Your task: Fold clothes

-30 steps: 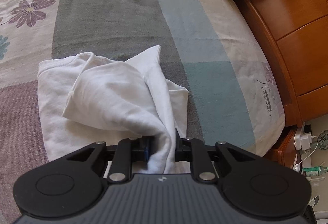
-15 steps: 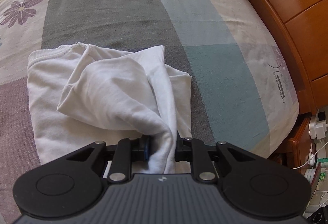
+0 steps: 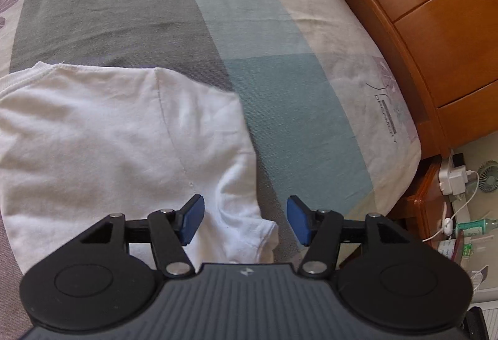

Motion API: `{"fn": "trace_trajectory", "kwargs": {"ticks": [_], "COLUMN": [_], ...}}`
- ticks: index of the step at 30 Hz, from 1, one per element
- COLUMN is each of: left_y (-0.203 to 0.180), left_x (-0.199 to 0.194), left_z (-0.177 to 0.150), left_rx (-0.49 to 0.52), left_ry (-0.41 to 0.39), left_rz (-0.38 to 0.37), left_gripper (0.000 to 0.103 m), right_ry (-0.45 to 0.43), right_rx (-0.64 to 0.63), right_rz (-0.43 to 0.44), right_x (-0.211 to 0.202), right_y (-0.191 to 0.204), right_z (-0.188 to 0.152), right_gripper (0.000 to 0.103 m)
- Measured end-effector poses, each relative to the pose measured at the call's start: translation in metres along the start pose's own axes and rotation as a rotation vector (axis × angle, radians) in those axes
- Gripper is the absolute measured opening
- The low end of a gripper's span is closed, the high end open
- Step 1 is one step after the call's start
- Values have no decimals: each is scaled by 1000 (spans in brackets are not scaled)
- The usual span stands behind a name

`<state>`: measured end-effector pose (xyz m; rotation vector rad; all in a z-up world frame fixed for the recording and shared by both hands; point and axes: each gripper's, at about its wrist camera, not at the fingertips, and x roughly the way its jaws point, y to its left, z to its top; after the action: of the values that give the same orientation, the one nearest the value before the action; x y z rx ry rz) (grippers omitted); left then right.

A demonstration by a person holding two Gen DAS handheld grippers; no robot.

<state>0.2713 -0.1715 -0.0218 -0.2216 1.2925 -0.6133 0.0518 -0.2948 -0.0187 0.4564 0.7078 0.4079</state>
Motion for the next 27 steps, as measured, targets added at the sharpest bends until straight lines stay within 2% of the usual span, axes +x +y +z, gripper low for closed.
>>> {"fn": "trace_trajectory", "kwargs": {"ticks": [5,7,11,14,19,21,24,25,27], "left_y": [11,16,18,14,14,14,17,18,17], "left_x": [-36,-50,-68,-75,-83,-73,-49,-45,-44], "left_z": [-18,-35,-85,-127,-176,-185,-193,-194,-189], "left_rx": [79,137,360,515,668,733,823,839,845], "left_ry": [-119,-178,-276,-306,-329,-319,-329,-340,-376], "left_rz": [28,73,211,319,366,425,559,577,558], "left_gripper": [62,65,69,71,79,79,79,79,79], "right_ry": [1,-2,-18,-29,-49,-42,-21,-15,-12], "right_rx": [-6,-6,14,31,34,43,61,62,37], "right_rz": [-6,-13,-24,-44,-66,-64,-64,-66,-75], "right_x": [-2,-4,-12,-16,-21,-19,-15,-14,-15], "right_y": [0,-2,-9,-16,-18,-16,-12,-10,0], "right_z": [-1,-2,-4,-1,4,3,2,1,-1], "right_gripper": [103,103,103,103,103,103,103,103,103]}}
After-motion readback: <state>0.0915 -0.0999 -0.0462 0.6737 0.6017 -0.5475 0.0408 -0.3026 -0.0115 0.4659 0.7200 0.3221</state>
